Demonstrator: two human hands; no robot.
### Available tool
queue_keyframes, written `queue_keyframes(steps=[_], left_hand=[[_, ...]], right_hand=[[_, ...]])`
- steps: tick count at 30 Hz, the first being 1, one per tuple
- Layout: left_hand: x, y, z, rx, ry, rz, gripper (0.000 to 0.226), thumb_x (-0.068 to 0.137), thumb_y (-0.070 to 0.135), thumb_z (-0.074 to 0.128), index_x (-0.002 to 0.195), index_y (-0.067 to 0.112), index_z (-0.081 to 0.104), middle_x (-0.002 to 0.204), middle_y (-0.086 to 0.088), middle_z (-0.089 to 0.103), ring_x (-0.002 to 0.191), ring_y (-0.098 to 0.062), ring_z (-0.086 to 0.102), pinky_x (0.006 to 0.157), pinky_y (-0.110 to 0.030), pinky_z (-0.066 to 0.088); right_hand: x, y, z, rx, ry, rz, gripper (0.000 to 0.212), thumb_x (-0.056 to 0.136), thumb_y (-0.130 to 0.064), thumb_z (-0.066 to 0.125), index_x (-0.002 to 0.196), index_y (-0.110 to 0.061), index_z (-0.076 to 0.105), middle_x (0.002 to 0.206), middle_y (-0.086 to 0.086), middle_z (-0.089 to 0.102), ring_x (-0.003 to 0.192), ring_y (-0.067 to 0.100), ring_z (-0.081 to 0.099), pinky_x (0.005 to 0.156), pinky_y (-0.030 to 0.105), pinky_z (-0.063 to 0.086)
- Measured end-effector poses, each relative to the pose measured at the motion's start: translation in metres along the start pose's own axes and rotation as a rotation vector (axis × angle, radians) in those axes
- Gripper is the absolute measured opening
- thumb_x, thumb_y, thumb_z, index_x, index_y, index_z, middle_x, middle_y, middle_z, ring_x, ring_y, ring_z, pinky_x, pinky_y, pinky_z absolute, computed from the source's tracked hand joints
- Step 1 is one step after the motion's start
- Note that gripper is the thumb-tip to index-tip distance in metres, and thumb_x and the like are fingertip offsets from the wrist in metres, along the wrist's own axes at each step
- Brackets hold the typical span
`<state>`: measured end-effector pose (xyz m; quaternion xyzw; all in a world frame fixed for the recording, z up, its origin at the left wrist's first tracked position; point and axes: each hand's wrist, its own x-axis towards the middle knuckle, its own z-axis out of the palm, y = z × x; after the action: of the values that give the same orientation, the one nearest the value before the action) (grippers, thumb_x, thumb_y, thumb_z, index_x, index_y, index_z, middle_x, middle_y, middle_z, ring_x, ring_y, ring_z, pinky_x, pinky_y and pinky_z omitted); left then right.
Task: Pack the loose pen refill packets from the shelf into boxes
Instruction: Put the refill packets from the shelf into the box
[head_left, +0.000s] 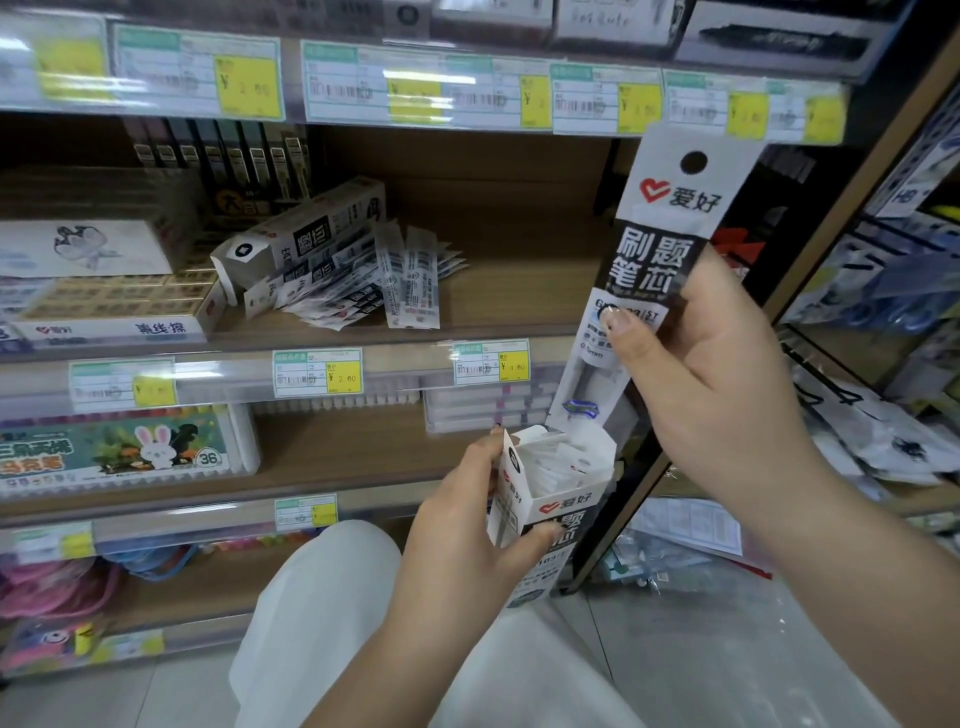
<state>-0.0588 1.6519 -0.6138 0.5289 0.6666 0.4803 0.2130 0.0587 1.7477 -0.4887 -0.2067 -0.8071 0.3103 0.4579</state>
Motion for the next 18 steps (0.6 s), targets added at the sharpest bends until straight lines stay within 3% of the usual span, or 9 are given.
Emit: queue_keyframes(steps=[9, 13, 18], left_hand=[[0.0, 0.001, -0.001, 0.01, 0.011, 0.011, 0.07, 0.066, 0.032, 0.079, 0.112, 0.063, 0.036, 0.113, 0.032, 0.059, 0.109, 0.006, 0.056, 0.093, -0.029, 0.05], [0.0, -0.001, -0.001, -0.003, 0.005, 0.003, 0.069, 0.067, 0.03, 0.08, 0.116, 0.054, 0.039, 0.115, 0.028, 0.06, 0.11, 0.004, 0.056, 0.094, -0.031, 0.049], [-0.001, -0.001, -0.001, -0.004, 0.002, 0.003, 0.07, 0.068, 0.03, 0.08, 0.12, 0.05, 0.039, 0.114, 0.028, 0.06, 0.11, 0.004, 0.056, 0.092, -0.03, 0.05]], right_hand=[[0.002, -0.002, -0.003, 0.08, -0.095, 0.005, 0.026, 0.086, -0.027, 0.049, 0.109, -0.039, 0.048, 0.104, -0.024, 0.06, 0.106, 0.002, 0.057, 0.091, 0.027, 0.046], [0.003, -0.001, -0.008, 0.119, -0.135, 0.021, 0.024, 0.085, -0.026, 0.051, 0.105, -0.04, 0.051, 0.101, -0.025, 0.062, 0.102, 0.0, 0.058, 0.089, 0.025, 0.046], [0.005, -0.004, -0.014, 0.125, -0.233, -0.001, 0.027, 0.088, -0.012, 0.052, 0.102, -0.036, 0.052, 0.096, -0.029, 0.062, 0.095, -0.007, 0.058, 0.082, 0.012, 0.044]])
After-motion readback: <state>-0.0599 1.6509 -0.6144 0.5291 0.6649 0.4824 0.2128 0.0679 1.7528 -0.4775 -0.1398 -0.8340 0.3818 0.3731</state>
